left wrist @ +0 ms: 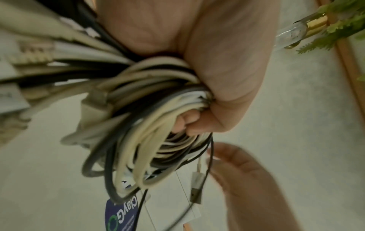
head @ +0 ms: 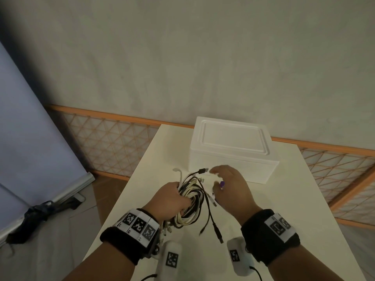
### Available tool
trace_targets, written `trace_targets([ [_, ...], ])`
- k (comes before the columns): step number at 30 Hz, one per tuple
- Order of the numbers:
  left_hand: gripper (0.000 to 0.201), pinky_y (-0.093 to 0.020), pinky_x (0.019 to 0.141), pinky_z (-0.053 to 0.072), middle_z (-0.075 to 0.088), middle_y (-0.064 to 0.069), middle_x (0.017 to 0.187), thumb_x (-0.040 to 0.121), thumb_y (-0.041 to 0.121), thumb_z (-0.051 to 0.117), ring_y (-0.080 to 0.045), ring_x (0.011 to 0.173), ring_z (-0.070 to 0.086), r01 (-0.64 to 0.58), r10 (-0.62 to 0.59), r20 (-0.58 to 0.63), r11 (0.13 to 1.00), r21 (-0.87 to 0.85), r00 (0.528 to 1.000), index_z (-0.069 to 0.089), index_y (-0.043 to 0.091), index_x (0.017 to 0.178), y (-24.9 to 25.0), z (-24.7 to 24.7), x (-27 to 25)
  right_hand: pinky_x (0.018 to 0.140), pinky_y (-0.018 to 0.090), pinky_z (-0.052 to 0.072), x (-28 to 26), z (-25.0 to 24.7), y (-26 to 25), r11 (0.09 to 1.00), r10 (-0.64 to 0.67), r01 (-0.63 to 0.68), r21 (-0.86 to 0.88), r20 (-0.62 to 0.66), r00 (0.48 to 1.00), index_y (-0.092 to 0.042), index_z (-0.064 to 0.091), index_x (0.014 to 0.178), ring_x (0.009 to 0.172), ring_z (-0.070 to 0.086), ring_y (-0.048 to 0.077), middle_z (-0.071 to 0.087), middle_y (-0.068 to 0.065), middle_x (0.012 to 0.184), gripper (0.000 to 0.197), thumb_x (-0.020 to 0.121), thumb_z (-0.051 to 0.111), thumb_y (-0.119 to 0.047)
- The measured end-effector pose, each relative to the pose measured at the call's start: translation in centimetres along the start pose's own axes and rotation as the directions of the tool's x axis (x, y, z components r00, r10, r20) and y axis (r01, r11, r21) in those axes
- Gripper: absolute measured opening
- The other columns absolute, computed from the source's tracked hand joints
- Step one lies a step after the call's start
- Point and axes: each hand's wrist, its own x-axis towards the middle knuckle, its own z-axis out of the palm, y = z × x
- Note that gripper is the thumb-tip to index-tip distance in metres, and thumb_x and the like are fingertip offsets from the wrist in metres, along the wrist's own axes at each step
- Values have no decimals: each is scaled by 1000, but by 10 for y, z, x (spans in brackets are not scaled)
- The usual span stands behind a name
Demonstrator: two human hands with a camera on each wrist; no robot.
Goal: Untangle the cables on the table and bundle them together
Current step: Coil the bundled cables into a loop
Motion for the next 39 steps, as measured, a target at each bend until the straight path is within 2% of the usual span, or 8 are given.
trace_targets([
  [3,9,-26,59,44,62,-4,66,70,16,58,-15,62,58,-100,91,57,978,185,994,60,8,70,5,4,-1,117,41,19,-12,1,-23,881,-453,473,-31,237,860,-18,44,135,137,34,14,44,-1,142,69,68,60,-21],
  [5,15,-28,64,47,65,-5,78,77,15,55,-17,74,61,-236,198,146,914,330,969,65,6,83,9,12,-5,117,46,13,-11,12,-24,812,-496,573,-106,392,775,-17,38,138,136,38,17,50,3,139,79,66,69,-30],
  [9,4,-20,58,40,61,0,71,78,11,59,-15,66,56,-266,245,105,897,354,964,61,14,79,14,20,-13,91,47,53,-9,22,-9,911,-380,410,-50,289,879,-11,64,108,83,68,22,70,4,93,53,59,81,-18],
  [12,11,-24,56,40,56,5,65,75,12,59,-15,61,55,-239,238,46,911,337,970,54,19,68,14,21,-13,64,41,55,-12,22,-19,977,-201,213,-16,269,942,-6,64,87,69,62,25,66,8,79,22,67,71,-10],
  [20,5,-24,57,44,62,5,70,73,22,60,-12,64,59,-251,278,-45,917,309,960,56,22,75,7,27,-15,64,38,48,-14,25,-27,984,-157,172,-42,244,957,-7,57,86,72,55,23,62,7,80,10,76,59,-7],
  [26,11,-19,53,37,55,10,57,59,24,58,-4,52,47,-256,253,-132,966,-10,958,58,15,66,8,18,-16,69,27,52,-12,8,-22,893,26,-146,426,274,961,-15,61,91,75,62,9,66,-3,82,37,60,76,-2],
  [35,16,-18,51,34,48,7,57,58,21,59,-7,52,42,-259,241,-227,964,-54,944,47,18,69,10,20,-15,63,40,52,-5,14,-32,964,78,-109,241,136,988,-13,59,75,64,58,18,62,1,67,8,72,65,-15],
  [39,16,-21,52,36,48,10,55,57,16,60,-8,52,44,-231,199,-216,963,-136,956,48,17,68,11,17,-14,70,33,55,-6,15,-32,914,79,-116,390,108,991,-21,62,88,75,62,9,65,-7,80,28,67,72,-6],
])
